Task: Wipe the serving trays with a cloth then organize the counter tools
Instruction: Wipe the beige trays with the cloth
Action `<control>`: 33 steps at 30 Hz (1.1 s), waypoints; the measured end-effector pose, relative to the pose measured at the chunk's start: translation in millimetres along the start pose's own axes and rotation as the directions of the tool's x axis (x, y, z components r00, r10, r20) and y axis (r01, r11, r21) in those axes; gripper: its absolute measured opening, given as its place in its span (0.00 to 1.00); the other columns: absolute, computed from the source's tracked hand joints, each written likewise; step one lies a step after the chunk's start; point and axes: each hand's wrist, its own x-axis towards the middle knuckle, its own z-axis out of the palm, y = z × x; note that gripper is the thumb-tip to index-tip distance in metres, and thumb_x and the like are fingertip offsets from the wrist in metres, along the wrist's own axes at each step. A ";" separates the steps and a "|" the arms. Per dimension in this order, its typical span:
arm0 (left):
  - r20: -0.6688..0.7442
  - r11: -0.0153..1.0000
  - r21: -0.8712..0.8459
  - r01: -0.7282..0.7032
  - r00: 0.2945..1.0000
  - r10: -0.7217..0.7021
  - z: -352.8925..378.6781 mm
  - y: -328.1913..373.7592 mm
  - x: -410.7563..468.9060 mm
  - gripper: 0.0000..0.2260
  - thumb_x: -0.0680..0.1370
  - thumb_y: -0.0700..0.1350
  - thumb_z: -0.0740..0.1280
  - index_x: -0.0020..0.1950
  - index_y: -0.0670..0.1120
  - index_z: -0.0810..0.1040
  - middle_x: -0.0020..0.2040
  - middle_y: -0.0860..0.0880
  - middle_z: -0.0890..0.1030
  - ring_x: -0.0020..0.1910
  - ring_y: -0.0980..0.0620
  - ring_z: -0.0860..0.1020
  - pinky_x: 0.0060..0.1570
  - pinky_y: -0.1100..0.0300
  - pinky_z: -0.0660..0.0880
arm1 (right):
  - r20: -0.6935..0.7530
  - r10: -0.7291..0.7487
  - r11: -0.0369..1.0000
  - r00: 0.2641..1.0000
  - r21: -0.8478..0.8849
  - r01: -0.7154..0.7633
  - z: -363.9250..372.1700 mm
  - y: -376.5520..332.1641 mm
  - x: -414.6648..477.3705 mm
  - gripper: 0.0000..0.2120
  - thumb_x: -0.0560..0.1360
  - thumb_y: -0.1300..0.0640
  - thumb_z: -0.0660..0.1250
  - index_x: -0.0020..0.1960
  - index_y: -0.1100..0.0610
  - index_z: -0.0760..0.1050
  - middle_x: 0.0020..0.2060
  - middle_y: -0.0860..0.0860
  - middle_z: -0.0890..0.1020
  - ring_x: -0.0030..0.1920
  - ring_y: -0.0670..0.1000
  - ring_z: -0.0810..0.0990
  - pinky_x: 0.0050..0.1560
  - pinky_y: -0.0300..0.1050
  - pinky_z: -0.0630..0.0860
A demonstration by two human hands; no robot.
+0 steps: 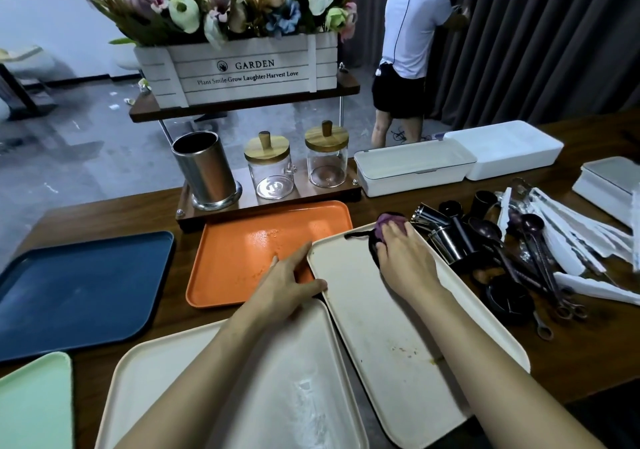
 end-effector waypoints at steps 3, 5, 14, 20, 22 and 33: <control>0.006 1.000 0.008 0.002 1.000 -0.002 -1.7 4.4 -2.4 0.43 0.69 0.64 0.72 0.81 0.62 0.58 0.74 0.54 0.73 0.82 0.40 0.53 0.80 0.42 0.52 | 0.020 -0.080 0.997 0.997 0.012 0.080 -3.5 -4.0 -3.8 0.23 0.83 0.51 0.57 0.76 0.56 0.66 0.75 0.51 0.69 0.78 0.57 0.59 0.74 0.52 0.62; 0.008 1.000 0.012 0.000 1.000 0.000 -2.8 7.0 -3.9 0.40 0.74 0.59 0.74 0.82 0.60 0.58 0.76 0.53 0.72 0.82 0.39 0.49 0.80 0.44 0.48 | 0.063 -0.174 0.984 0.983 0.038 0.172 -5.0 -10.9 -9.6 0.23 0.83 0.52 0.57 0.77 0.54 0.65 0.77 0.49 0.67 0.79 0.56 0.56 0.74 0.49 0.61; 0.087 0.987 0.025 -0.156 0.984 0.153 -5.1 7.6 -1.1 0.42 0.72 0.60 0.67 0.83 0.53 0.56 0.73 0.62 0.67 0.79 0.57 0.61 0.80 0.48 0.38 | 0.143 -0.504 0.864 0.852 0.110 0.492 2.6 -55.5 -28.6 0.25 0.82 0.55 0.60 0.78 0.50 0.64 0.78 0.44 0.64 0.81 0.54 0.52 0.77 0.48 0.57; 0.087 0.990 0.004 -0.141 0.986 0.140 -8.0 -1.2 2.5 0.36 0.74 0.58 0.63 0.82 0.55 0.57 0.75 0.61 0.65 0.81 0.48 0.58 0.81 0.49 0.40 | 0.126 -0.518 0.854 0.846 0.136 0.503 7.1 -53.8 -27.8 0.24 0.82 0.56 0.60 0.78 0.50 0.66 0.77 0.44 0.66 0.81 0.54 0.53 0.77 0.50 0.60; 0.094 0.986 -0.030 -0.165 0.982 0.167 -9.9 0.8 2.2 0.34 0.75 0.51 0.61 0.82 0.53 0.60 0.75 0.60 0.68 0.79 0.52 0.64 0.81 0.51 0.43 | 0.104 -0.530 0.846 0.842 0.128 0.517 8.1 -54.7 -29.8 0.24 0.81 0.56 0.60 0.77 0.49 0.66 0.76 0.43 0.67 0.80 0.54 0.54 0.76 0.49 0.61; -0.083 0.986 -0.101 -0.135 0.988 0.127 -16.8 9.0 21.4 0.14 0.82 0.39 0.62 0.62 0.52 0.82 0.52 0.45 0.86 0.49 0.46 0.82 0.57 0.50 0.76 | 0.103 -0.525 0.848 0.845 0.152 0.509 9.8 -49.7 -29.8 0.26 0.82 0.55 0.60 0.79 0.47 0.63 0.77 0.42 0.65 0.81 0.50 0.52 0.76 0.48 0.62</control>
